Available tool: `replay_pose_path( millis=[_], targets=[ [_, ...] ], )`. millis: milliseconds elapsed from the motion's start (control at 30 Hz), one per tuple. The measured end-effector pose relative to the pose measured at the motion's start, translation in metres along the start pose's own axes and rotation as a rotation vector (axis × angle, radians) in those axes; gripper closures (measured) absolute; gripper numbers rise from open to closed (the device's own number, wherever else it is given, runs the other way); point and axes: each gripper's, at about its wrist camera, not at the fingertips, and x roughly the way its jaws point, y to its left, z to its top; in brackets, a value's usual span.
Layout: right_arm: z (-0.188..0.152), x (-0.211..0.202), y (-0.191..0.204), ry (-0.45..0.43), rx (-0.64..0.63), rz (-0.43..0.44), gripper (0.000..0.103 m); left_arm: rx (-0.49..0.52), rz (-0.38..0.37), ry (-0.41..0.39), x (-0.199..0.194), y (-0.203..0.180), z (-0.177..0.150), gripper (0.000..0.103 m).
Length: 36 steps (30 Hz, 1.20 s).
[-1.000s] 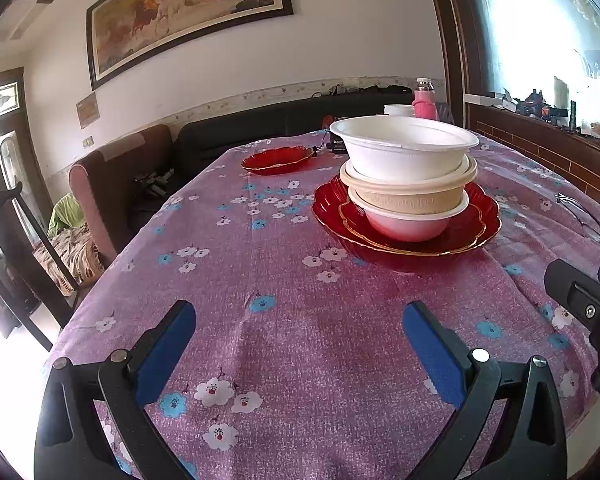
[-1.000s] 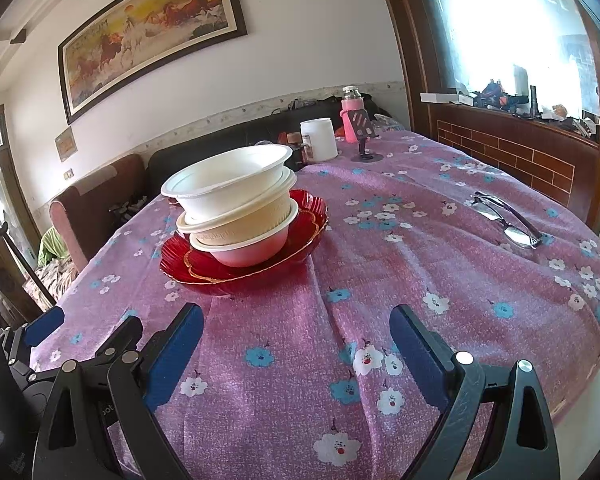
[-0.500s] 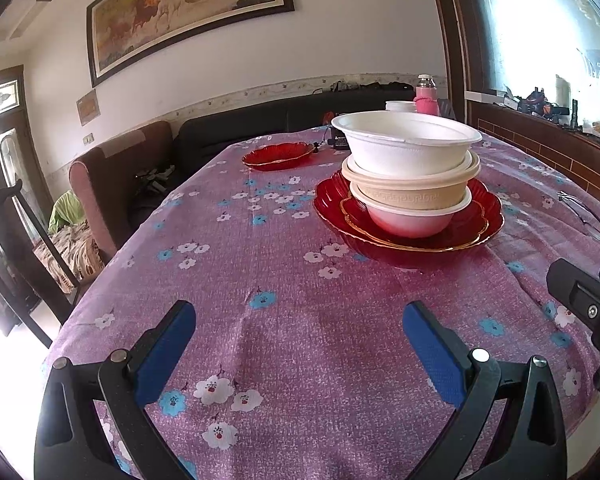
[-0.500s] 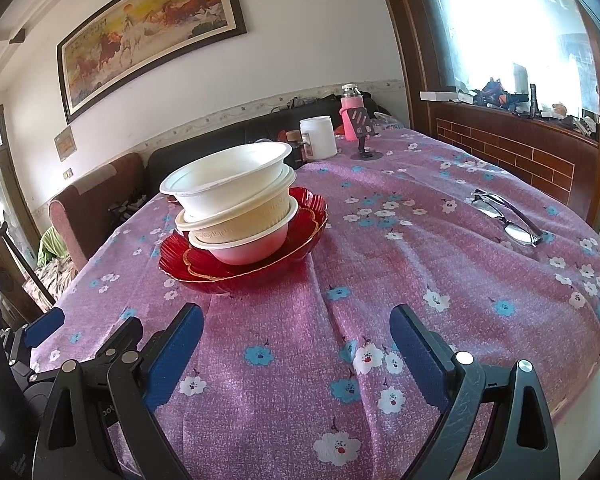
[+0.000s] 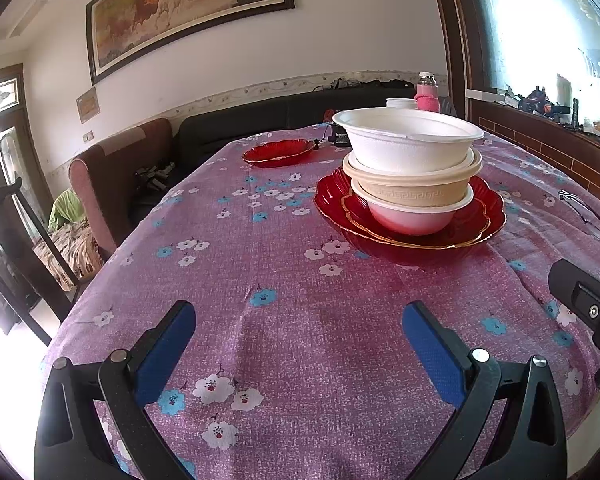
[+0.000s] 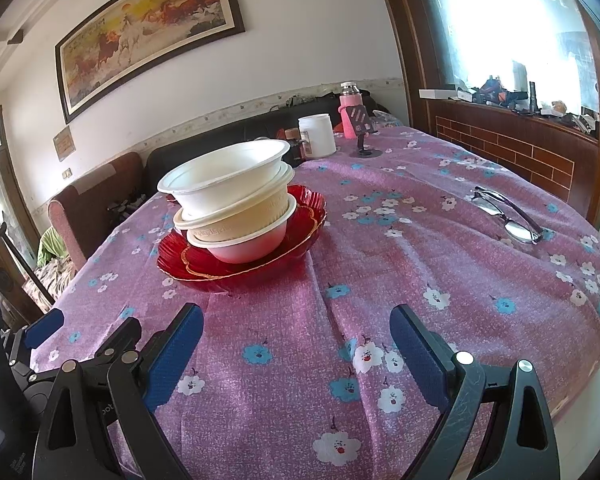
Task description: Organize plates and bowls
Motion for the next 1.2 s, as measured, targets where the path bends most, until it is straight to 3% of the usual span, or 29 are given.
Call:
replay_pose_path(
  millis=[1200],
  targets=[
    [-0.0008, 0.0001, 0.0008, 0.003, 0.005, 0.002, 0.007, 0.012, 0.006, 0.001, -0.0030, -0.0001, 0.0003, 0.000]
  ],
)
